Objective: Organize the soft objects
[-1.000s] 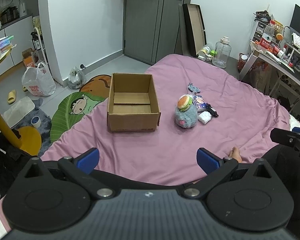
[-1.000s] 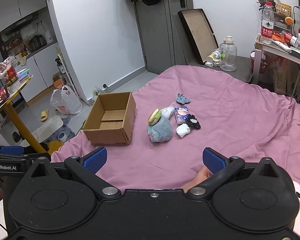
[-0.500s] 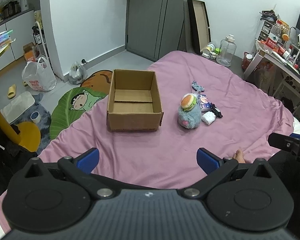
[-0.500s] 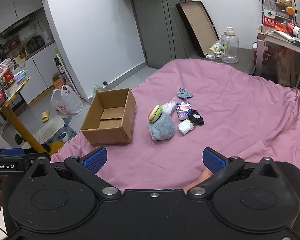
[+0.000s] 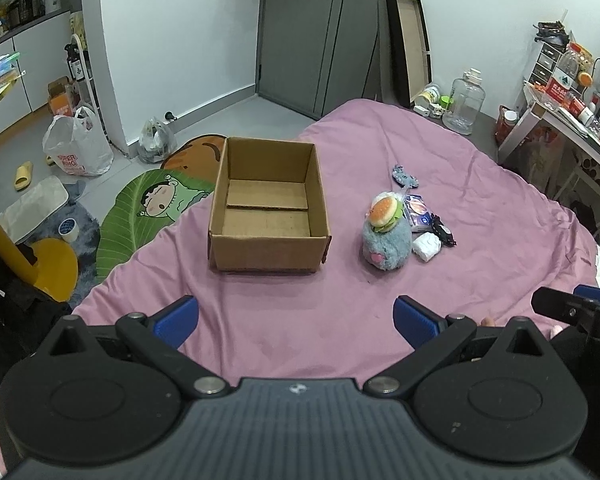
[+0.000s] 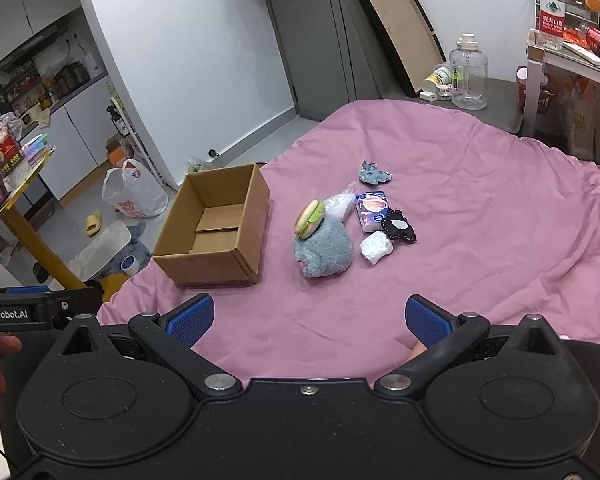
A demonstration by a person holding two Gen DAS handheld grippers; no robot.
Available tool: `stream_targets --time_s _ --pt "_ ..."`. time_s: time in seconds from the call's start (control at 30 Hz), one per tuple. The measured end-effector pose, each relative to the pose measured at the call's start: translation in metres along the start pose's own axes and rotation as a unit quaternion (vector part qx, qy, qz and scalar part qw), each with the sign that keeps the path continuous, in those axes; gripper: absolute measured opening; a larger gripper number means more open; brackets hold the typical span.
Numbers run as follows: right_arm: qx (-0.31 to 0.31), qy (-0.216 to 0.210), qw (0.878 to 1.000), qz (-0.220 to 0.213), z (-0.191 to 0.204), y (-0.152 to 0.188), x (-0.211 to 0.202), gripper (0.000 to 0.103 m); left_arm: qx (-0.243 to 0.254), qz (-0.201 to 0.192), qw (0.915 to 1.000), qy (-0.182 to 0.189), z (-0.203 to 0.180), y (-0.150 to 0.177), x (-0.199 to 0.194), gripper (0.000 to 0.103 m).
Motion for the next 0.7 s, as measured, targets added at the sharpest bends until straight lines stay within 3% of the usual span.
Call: stream_targets --time_s 0.7 --pt "0.047 -0.023 0.998 0.030 -0.031 -0.013 0.050 0.103 0.022 0.029 0.9991 0.020 -0.025 -0.017 0.058 0.100"
Point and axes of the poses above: each gripper's, at about its wrist camera, not at the fingertips, and x roughly the way its jaws point, z to its left, y to its underside, the point moved 4 cm from there along x, roughly the way its jaws point, and after that the axes turned 1 degree about -z, right-handed, at the moved point
